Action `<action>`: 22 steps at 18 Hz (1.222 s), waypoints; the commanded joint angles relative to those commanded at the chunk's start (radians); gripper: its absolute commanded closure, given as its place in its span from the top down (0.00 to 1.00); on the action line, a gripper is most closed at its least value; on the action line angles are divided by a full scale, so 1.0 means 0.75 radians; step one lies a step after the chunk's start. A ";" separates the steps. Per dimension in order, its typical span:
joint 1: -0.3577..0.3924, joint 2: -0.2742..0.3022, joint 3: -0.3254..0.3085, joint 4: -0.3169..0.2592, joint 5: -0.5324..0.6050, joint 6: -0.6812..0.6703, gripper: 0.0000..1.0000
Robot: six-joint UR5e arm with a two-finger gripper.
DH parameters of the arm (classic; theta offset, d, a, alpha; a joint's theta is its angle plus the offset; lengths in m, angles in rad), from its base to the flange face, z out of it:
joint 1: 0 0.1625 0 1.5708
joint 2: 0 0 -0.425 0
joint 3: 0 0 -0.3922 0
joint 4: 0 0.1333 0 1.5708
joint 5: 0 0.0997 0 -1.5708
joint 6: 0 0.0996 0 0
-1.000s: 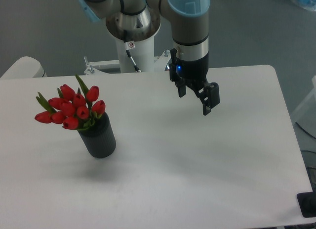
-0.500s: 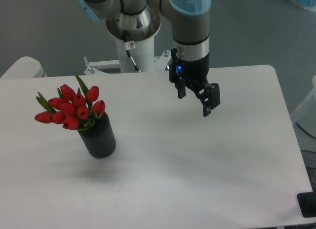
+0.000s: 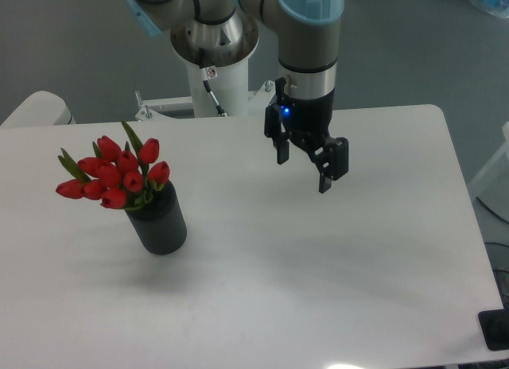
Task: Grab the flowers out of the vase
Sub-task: 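Move the open gripper toward the red tulip stems above the black vase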
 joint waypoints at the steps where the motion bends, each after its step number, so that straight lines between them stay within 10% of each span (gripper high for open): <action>1: 0.000 0.000 -0.010 0.000 -0.057 -0.021 1.00; 13: 0.031 0.151 -0.317 0.000 -0.405 -0.190 1.00; 22: -0.098 0.174 -0.393 0.080 -0.571 -0.137 1.00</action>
